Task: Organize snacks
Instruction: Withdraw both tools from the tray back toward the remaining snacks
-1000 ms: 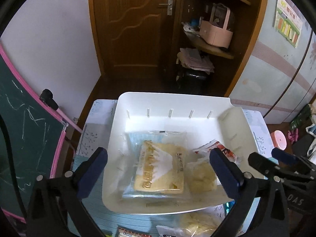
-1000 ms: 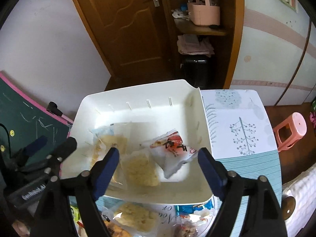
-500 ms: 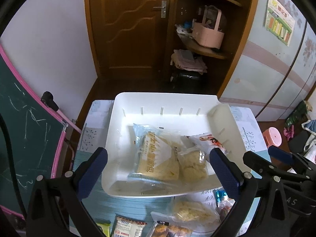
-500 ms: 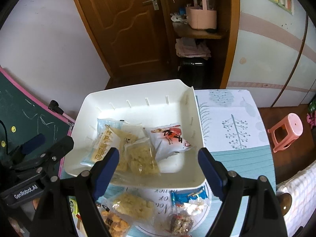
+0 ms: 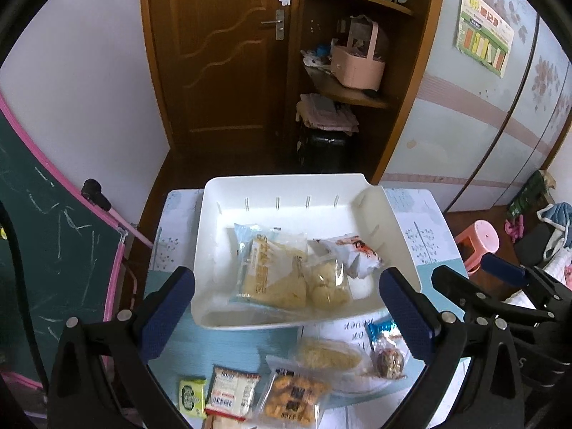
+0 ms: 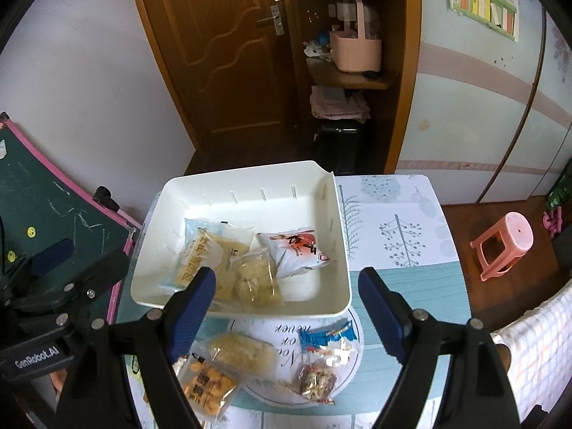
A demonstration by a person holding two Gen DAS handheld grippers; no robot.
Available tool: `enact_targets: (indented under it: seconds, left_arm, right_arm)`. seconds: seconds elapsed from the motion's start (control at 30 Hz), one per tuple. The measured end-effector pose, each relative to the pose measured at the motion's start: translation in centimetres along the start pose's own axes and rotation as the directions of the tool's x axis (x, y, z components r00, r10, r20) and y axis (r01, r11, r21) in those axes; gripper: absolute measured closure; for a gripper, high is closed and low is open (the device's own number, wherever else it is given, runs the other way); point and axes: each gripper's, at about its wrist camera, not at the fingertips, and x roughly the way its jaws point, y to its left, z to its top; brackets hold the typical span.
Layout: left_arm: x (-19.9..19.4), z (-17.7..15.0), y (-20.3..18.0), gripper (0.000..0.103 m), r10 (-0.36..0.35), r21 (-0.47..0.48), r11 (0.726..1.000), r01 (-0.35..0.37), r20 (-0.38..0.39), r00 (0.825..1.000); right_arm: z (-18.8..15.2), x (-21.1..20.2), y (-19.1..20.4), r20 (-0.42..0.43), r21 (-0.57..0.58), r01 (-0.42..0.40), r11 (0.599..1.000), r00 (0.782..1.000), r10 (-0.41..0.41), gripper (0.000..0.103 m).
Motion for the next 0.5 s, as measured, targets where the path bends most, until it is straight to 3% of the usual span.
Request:
enact_targets:
  seconds: [0.27,0.5]
  left_arm:
    - [-4.2,-1.7,-1.3,0.000,0.045,0.047,0.998,-0.048,0.069,0.997]
    - [-7.2,-4.3,-2.2,0.000,-0.001,0.061,0.998,-0.004,0.079,0.997]
  right_arm:
    - [-1.4,-3.5,0.5,0.024,-0.041,0.034,0.999,0.999,-0.034,0.020]
    - [-4.0,-6.5,-0.2,0.054,-0.043,0.004,0.999,0.999,-0.002,0.020]
